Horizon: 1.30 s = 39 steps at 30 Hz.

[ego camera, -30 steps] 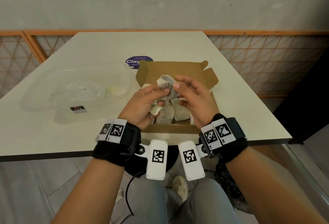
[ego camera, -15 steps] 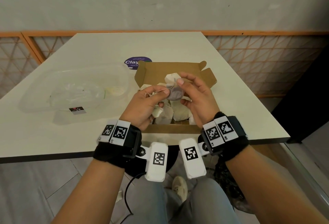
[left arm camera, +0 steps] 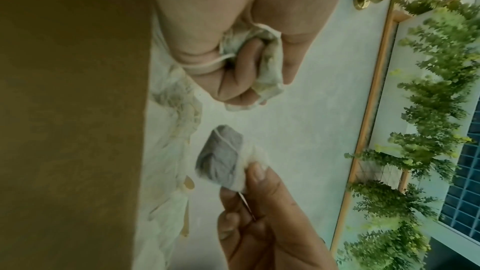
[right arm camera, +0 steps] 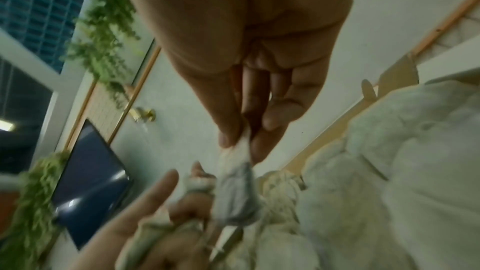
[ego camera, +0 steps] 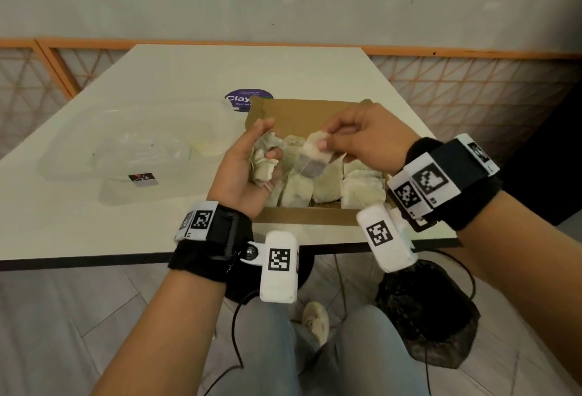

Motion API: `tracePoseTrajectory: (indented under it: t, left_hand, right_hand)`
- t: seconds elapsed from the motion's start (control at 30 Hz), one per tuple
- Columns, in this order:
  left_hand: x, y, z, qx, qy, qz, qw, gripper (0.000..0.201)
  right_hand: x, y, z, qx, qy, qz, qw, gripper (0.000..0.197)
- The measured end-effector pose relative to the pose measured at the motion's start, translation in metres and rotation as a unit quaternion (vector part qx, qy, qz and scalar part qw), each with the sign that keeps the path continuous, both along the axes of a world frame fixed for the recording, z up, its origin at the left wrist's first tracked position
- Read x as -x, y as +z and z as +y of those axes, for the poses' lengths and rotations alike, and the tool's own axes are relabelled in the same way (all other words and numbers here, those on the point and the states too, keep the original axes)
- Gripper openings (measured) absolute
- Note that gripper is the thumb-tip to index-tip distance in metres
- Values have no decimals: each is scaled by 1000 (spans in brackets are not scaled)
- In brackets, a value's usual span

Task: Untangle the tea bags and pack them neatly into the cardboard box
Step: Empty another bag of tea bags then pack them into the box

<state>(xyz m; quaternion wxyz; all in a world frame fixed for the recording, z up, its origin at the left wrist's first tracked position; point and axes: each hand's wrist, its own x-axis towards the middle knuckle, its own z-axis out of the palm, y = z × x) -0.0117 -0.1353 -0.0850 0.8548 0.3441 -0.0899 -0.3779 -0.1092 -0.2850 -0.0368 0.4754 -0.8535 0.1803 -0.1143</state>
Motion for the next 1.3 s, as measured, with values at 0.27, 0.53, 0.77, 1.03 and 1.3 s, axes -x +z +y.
tracePoseTrajectory:
  t: [0.27,0.53,0.77,1.03,1.3]
  left_hand:
    - [1,0,1,4,-6,-4,1000,16]
    - [-1,-2,3,47,-28,14,998,14]
    - [-11,3,20,124,-24,22,992,18]
    - [-16,9,26,126,-25,5,992,18]
    - [-11,15,10,105,-17,82,991,19]
  right_hand:
    - [-12,-30,13,-121,77,100,985,13]
    - [-27,-23,17,-30,78,127,988,14]
    - [-35,-7,28,-132,117,123,977,14]
    - [-56,-23,55,202,117,141,962,26]
    - [-27,-37,63,259,163,89,948,20]
